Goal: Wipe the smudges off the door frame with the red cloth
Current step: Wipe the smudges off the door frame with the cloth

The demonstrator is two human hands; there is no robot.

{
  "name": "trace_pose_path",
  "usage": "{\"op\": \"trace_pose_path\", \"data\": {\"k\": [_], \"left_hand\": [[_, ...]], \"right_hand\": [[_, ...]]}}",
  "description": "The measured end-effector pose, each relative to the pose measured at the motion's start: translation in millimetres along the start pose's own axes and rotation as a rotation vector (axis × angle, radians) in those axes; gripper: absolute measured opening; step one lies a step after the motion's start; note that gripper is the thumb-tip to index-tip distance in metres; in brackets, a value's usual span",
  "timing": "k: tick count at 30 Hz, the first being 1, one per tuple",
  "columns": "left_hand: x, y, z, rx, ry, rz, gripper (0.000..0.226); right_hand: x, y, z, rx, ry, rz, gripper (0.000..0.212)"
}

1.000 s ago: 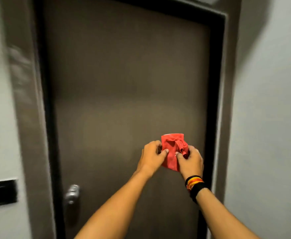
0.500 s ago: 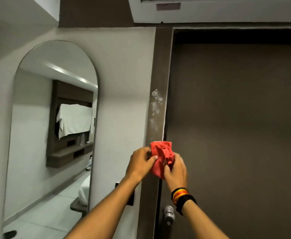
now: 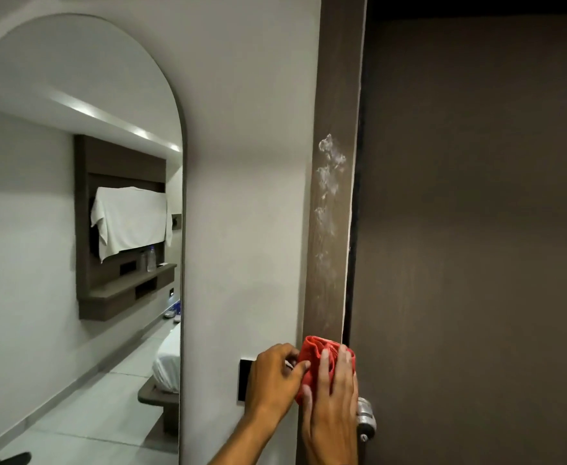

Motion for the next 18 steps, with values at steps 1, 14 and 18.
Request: {"op": "trace_pose_path", "data": {"k": [1,14,18], "left_hand": [[-6,2,1,0.004,-0.009,-0.039,0.015],[60,-78,86,0.302,0.73,0.385,0.046],[112,-92,144,0.399,0.723,0.429,0.053]], "right_hand": [[-5,13,-2,-0.03,-0.027,-0.066,0.064],[-35,-29,119,0.212,-0.232,-0.219,0.078],[-64,-115,244,0.316,-0.234,-0.2,0.076]]}}
Point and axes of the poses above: each hand's wrist, its own z-axis towards the middle knuckle, its own y-axis out of the palm, x = y × z, the point moved 7 cm from there along z, towards the middle knuckle, and after that the axes turned 11 degrees about -z, right-handed, at the moved point
